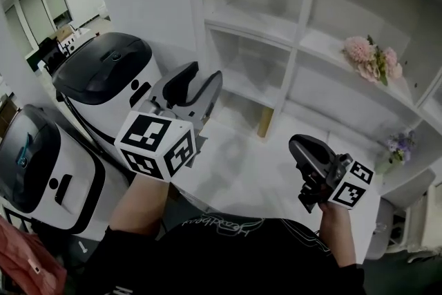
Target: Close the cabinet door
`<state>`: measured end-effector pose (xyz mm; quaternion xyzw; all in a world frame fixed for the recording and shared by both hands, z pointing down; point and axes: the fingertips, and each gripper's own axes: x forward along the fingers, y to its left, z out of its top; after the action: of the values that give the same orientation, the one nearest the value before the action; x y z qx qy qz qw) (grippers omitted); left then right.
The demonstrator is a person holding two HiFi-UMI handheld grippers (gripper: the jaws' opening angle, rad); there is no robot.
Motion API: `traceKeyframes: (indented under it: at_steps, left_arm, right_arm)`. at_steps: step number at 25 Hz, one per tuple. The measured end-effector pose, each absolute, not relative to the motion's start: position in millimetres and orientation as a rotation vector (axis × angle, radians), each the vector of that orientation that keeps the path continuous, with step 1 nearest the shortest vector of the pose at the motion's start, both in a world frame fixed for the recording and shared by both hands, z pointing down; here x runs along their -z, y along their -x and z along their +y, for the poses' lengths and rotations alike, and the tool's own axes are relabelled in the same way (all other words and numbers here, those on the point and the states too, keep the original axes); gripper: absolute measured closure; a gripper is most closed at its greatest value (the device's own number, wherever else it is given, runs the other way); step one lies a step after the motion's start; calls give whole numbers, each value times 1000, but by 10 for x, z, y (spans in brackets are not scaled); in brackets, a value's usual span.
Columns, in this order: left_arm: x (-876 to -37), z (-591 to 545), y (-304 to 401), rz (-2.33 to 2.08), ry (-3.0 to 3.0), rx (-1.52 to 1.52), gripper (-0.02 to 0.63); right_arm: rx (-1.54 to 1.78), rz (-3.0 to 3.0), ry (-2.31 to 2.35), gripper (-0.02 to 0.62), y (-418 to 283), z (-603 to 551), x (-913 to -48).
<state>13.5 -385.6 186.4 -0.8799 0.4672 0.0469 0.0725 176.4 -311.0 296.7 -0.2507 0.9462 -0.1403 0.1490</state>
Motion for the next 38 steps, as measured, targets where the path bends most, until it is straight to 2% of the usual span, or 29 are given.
traceKeyframes:
  at_steps: [24, 38]
  left_arm:
    - [-1902, -4148, -1017, 1458, 2520, -143, 370]
    - [-1909, -4474, -1507, 1474, 2511, -94, 370]
  right_arm:
    - [338, 2662, 870, 535, -2648, -2947, -2842]
    - [307, 2639, 923, 535, -3131, -2842, -2876]
